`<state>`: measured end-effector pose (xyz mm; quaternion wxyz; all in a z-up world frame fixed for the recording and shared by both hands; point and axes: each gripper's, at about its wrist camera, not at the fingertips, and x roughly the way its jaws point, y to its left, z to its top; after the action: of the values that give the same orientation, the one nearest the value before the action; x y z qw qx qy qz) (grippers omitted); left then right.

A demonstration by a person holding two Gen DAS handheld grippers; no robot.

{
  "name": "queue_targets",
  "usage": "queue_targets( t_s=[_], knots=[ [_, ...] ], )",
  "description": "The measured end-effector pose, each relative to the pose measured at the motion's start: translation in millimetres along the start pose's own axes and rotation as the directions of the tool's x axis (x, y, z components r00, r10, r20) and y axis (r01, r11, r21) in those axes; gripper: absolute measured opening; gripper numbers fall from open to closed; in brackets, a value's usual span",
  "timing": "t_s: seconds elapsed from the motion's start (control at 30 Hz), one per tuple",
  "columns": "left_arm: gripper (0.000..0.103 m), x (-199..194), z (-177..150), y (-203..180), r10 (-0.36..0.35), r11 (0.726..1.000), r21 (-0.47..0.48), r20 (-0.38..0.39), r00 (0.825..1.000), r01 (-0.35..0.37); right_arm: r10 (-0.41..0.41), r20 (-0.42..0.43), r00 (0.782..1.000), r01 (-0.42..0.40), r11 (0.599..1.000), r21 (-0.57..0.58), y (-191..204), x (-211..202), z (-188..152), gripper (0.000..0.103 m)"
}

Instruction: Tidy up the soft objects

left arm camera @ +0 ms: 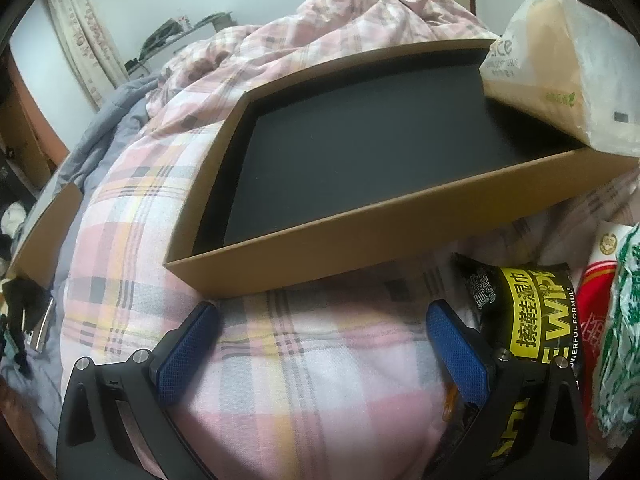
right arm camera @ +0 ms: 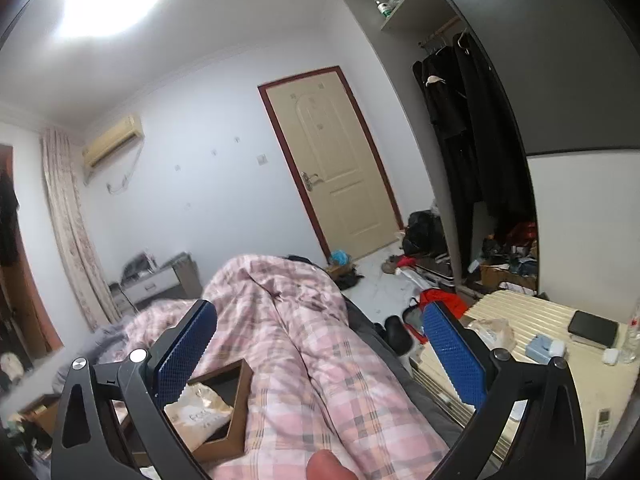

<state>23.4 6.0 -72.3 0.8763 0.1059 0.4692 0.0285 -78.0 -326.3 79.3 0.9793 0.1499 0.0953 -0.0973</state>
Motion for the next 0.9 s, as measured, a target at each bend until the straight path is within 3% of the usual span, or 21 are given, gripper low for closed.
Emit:
queue_targets(
  t_s=[0.1,0.23,0.37,0.5,0.7,0.9],
  knots=[
    [0.103,-3,2,4,-0.02,1.0,-0.011,0.0,1.0,0.02,-0.067,-0.006,0.998,0.066,0.986,-0.152,28,-1,-15,0.103],
    [0.103,-2,4,3,-0.017,1.0,-0.011,-0.005,1.0,0.017,-0.015,-0.007,1.0,0.013,0.964,-0.267,48,2,-35,0.103],
    [0.103,0,6,2,-0.013,1.0,-0.009,-0.012,1.0,0.013,0.039,-0.064,0.997,-0.054,0.967,-0.248,51,9,-40,0.102],
    [0.103,1,7,-4,-0.006,1.0,-0.007,-0.017,1.0,0.006,0.107,-0.055,0.993,-0.116,0.971,-0.207,58,4,-46,0.102],
    [0.103,2,4,-5,-0.003,1.0,-0.003,-0.026,1.0,0.003,0.22,-0.154,0.963,-0.251,0.942,-0.224,82,9,-61,0.103],
    [0.103,7,7,-2,-0.013,1.0,0.003,-0.042,0.999,0.013,0.219,-0.222,0.95,-0.281,0.91,-0.305,98,18,-80,0.103]
  ],
)
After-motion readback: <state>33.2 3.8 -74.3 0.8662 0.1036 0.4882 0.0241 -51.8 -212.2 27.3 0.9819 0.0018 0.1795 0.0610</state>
